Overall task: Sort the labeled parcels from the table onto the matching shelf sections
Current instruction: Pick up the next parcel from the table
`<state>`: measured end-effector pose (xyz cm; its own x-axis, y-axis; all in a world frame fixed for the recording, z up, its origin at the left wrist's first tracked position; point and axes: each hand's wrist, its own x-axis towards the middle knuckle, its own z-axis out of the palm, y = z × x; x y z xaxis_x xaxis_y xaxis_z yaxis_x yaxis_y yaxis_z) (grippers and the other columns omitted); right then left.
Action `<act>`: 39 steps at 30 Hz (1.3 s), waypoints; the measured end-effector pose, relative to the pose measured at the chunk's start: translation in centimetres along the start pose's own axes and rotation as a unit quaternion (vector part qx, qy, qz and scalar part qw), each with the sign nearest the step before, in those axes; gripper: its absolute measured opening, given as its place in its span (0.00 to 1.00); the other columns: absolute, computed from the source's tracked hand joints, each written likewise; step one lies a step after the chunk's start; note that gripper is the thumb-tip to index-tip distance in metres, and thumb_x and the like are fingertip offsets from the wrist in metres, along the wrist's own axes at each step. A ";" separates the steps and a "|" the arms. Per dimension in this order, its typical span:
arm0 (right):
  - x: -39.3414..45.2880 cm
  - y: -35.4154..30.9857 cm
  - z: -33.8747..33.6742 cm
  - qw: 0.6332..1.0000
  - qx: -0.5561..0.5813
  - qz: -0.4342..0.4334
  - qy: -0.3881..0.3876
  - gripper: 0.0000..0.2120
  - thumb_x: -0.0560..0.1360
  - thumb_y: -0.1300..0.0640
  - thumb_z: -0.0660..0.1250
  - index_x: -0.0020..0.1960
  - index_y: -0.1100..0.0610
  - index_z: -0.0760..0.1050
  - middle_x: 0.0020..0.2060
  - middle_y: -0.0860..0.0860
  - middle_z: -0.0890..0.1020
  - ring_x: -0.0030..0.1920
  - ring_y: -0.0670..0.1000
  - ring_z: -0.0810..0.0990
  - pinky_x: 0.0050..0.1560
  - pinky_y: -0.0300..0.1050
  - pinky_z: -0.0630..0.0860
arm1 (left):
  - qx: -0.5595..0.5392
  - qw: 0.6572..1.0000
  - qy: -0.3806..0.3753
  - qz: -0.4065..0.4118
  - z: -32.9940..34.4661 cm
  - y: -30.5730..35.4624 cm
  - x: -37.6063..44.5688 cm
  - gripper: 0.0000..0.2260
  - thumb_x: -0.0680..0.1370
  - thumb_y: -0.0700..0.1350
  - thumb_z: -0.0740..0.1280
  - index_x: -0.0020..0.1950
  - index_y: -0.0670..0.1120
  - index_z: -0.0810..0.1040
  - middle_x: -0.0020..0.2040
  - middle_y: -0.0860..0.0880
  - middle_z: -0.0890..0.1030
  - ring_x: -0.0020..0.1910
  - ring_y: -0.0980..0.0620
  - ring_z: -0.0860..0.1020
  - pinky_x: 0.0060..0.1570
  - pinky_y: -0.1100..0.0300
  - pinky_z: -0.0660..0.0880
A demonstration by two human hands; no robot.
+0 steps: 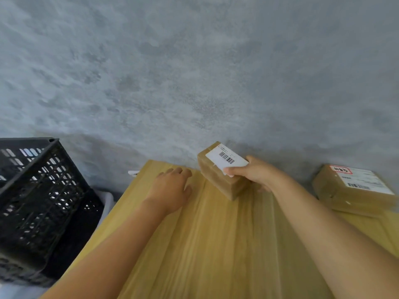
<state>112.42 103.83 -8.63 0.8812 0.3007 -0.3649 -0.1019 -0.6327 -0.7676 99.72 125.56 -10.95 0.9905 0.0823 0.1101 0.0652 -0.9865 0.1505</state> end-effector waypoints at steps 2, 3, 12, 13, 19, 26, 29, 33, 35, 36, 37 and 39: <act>-0.5 -0.7 0.6 0.999 -0.030 -0.035 0.012 0.33 0.62 0.42 0.80 0.61 0.49 0.70 0.57 0.45 0.80 0.53 0.46 0.77 0.46 0.44 0.72 | -0.002 1.000 0.001 0.003 -0.1 -0.5 -0.1 0.19 0.82 0.52 0.58 0.72 0.51 0.69 0.66 0.51 0.76 0.64 0.48 0.74 0.60 0.55 0.69; -0.8 -1.1 0.9 0.997 -0.052 -0.050 0.012 0.33 0.62 0.43 0.81 0.60 0.50 0.69 0.57 0.45 0.79 0.54 0.47 0.78 0.51 0.45 0.74 | -0.001 1.000 0.001 0.004 -0.2 -0.8 -0.2 0.19 0.82 0.52 0.58 0.72 0.51 0.69 0.65 0.51 0.76 0.64 0.48 0.74 0.60 0.55 0.69; -2.7 -2.0 3.7 0.969 -0.237 -0.071 -0.009 0.58 0.63 0.44 0.80 0.81 0.49 0.46 0.76 0.51 0.63 0.72 0.56 0.68 0.70 0.52 0.69 | 0.005 1.000 0.024 -0.008 -1.4 -3.8 -0.4 0.17 0.80 0.52 0.60 0.68 0.51 0.73 0.61 0.51 0.78 0.61 0.49 0.75 0.55 0.55 0.72; -3.1 -2.0 3.7 0.962 -0.261 -0.082 -0.019 0.59 0.64 0.48 0.80 0.81 0.48 0.44 0.77 0.52 0.58 0.74 0.56 0.65 0.72 0.51 0.67 | 0.006 0.999 0.032 -0.007 -1.5 -4.0 -0.5 0.17 0.80 0.52 0.60 0.68 0.52 0.73 0.61 0.51 0.78 0.61 0.49 0.75 0.55 0.55 0.71; -4.1 -0.9 3.8 0.984 -0.132 -0.111 -0.052 0.52 0.71 0.40 0.74 0.81 0.47 0.44 0.80 0.44 0.47 0.79 0.48 0.52 0.76 0.48 0.55 | -0.001 0.999 0.049 -0.005 -1.4 -4.6 -0.8 0.17 0.80 0.53 0.60 0.68 0.52 0.73 0.60 0.51 0.79 0.60 0.49 0.76 0.53 0.56 0.71; -3.7 0.5 4.1 0.998 0.042 0.037 -0.009 0.17 0.71 0.43 0.75 0.51 0.51 0.75 0.47 0.43 0.81 0.48 0.44 0.80 0.50 0.41 0.77 | -0.005 0.999 0.052 -0.008 -1.5 -5.0 -1.7 0.17 0.80 0.53 0.60 0.68 0.52 0.73 0.60 0.52 0.78 0.58 0.51 0.77 0.51 0.56 0.73; -4.0 1.3 4.4 0.992 0.096 0.074 -0.043 0.19 0.69 0.40 0.75 0.54 0.48 0.75 0.55 0.49 0.83 0.59 0.52 0.79 0.62 0.54 0.75 | -0.009 0.999 0.047 -0.010 -1.7 -5.3 -2.2 0.17 0.81 0.53 0.60 0.68 0.52 0.73 0.60 0.52 0.78 0.58 0.51 0.77 0.53 0.55 0.75; -4.5 1.1 6.1 0.988 0.133 0.072 -0.037 0.24 0.72 0.42 0.73 0.64 0.49 0.71 0.57 0.49 0.82 0.59 0.53 0.78 0.59 0.56 0.75 | 0.006 1.000 0.025 0.000 -1.4 -5.2 -3.0 0.17 0.81 0.54 0.59 0.69 0.53 0.72 0.59 0.52 0.78 0.58 0.51 0.77 0.53 0.55 0.75; -4.8 0.8 6.8 0.987 0.138 0.074 -0.032 0.24 0.73 0.42 0.72 0.64 0.48 0.70 0.56 0.48 0.81 0.58 0.52 0.78 0.57 0.56 0.76 | 0.014 1.000 0.006 0.016 -1.1 -4.9 -3.3 0.17 0.80 0.55 0.59 0.68 0.53 0.72 0.58 0.53 0.78 0.57 0.51 0.77 0.53 0.55 0.75; -5.0 0.7 7.1 0.987 0.137 0.074 -0.027 0.23 0.73 0.41 0.71 0.64 0.48 0.71 0.56 0.48 0.80 0.56 0.52 0.78 0.56 0.55 0.76 | 0.017 1.000 0.002 0.019 -1.0 -4.7 -3.5 0.17 0.80 0.55 0.59 0.68 0.53 0.72 0.58 0.53 0.79 0.57 0.51 0.77 0.54 0.55 0.75; -5.2 0.6 7.3 0.988 0.136 0.076 -0.024 0.22 0.73 0.41 0.70 0.63 0.49 0.72 0.55 0.47 0.80 0.55 0.51 0.78 0.56 0.55 0.76 | 0.017 1.000 0.001 0.019 -1.0 -4.6 -3.7 0.18 0.80 0.56 0.59 0.68 0.52 0.71 0.58 0.53 0.79 0.57 0.51 0.77 0.54 0.54 0.76; -5.7 0.3 7.6 0.986 0.140 0.083 -0.028 0.20 0.74 0.41 0.69 0.61 0.50 0.74 0.55 0.48 0.81 0.56 0.52 0.78 0.59 0.56 0.76 | 0.014 1.000 0.003 0.016 -1.0 -4.6 -4.0 0.18 0.81 0.55 0.59 0.68 0.52 0.71 0.58 0.53 0.79 0.57 0.51 0.77 0.54 0.54 0.76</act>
<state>103.85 107.34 -10.82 0.8154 0.2536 -0.5204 -0.3735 -0.4564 -0.8076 95.37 129.93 -11.10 0.9914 0.0505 0.1210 0.0360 -0.9922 0.1191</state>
